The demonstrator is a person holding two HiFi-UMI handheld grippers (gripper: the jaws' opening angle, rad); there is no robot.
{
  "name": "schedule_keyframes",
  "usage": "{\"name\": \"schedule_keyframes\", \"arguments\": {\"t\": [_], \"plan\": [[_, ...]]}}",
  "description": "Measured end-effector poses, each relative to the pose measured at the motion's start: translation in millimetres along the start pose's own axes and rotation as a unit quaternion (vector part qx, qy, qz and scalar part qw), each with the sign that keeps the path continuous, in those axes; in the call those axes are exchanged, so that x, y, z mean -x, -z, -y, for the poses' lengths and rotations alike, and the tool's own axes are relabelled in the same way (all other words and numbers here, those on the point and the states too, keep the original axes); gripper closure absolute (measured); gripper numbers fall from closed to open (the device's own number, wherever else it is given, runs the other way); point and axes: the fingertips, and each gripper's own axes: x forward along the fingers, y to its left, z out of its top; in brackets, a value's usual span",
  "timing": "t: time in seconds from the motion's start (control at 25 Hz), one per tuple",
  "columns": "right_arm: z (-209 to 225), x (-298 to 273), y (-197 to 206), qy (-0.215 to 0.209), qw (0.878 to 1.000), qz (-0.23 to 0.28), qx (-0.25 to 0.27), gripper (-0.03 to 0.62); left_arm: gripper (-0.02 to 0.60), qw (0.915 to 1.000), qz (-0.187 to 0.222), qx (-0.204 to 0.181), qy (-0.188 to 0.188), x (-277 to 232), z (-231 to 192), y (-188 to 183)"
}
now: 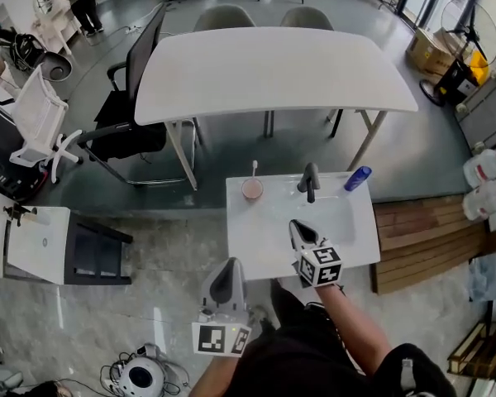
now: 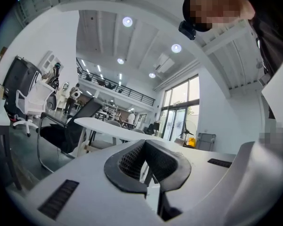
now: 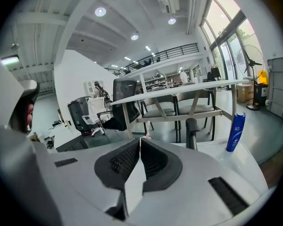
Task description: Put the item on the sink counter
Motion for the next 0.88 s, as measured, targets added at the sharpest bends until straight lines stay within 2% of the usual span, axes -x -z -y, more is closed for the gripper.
{"name": "schedule_keyframes", "arguments": {"t": [0.28,0.64,0.88], "plan": [[-9.9,79.6,-5.6,0.021,0.999,0.043,-0.003,0.58,0.566,0.9992,0.009,-0.01,0.037,32.5,41.9,-3.4],[-29.5,170.4,-14.0,0.037,0.996,0.084,-0.008,0.58,0.566,0.9983,0.013,-0.012,0.056,61.9,74.8,-11.0],[-21.4,223.2,-29.0,0.049,0.991,0.123,-0.006,0.58,0.566,0.9978,0.012,-0.014,0.063,66.4,101.7,-5.4]]}}
